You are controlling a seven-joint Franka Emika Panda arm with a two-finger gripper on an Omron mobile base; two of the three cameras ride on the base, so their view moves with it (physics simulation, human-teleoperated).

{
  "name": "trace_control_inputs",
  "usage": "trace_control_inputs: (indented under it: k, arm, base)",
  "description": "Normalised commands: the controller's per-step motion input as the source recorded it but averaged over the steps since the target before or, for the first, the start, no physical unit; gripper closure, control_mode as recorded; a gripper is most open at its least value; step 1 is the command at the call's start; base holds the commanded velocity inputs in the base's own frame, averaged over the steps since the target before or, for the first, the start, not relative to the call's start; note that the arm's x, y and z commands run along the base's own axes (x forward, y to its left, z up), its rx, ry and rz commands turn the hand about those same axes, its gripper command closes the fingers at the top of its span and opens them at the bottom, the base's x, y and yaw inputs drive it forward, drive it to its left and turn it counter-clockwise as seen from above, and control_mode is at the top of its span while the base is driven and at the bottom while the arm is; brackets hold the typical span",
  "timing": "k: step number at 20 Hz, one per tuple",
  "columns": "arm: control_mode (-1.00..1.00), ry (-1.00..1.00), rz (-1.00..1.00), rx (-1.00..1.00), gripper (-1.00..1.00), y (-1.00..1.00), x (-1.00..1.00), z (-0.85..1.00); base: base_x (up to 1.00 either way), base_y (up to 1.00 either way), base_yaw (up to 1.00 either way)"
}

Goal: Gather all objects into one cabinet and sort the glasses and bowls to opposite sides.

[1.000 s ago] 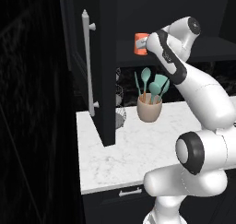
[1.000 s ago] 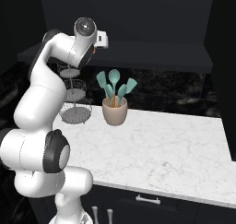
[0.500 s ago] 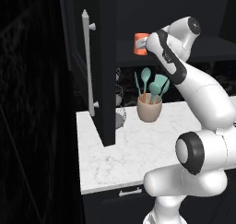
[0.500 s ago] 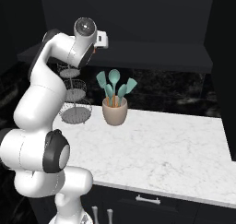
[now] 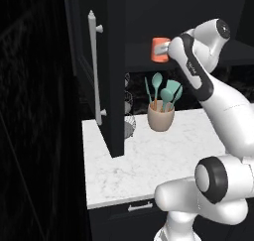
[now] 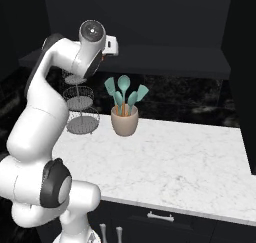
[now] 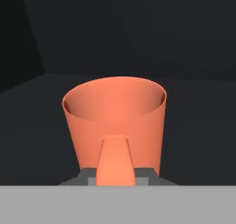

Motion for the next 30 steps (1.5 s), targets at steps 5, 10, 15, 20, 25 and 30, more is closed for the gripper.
trace_control_inputs:
  k: [5, 10, 15, 20, 25, 30]
  arm:
    - [-1.0, -0.02, 0.0, 0.02, 1.0, -0.47, -0.86, 0.06]
    - [-1.0, 0.0, -0.09, 0.0, 1.0, -0.03, -1.0, 0.15]
    - [-1.0, 0.0, -0.15, 0.0, 1.0, 0.0, -1.0, 0.22]
    - [-1.0, 0.07, -0.14, 0.0, 1.0, 0.1, -0.97, 0.07]
    - [-1.0, 0.1, -0.06, 0.0, 1.0, 0.14, -0.77, 0.0]
    - [-1.0, 0.02, 0.0, 0.0, 1.0, 0.0, -0.31, 0.0]
  base:
    - [0.0, 0.0, 0.0]
    - [0.0, 0.0, 0.0]
    - [0.0, 0.0, 0.0]
    - [0.0, 0.0, 0.0]
    - [0.0, 0.0, 0.0]
    - [0.0, 0.0, 0.0]
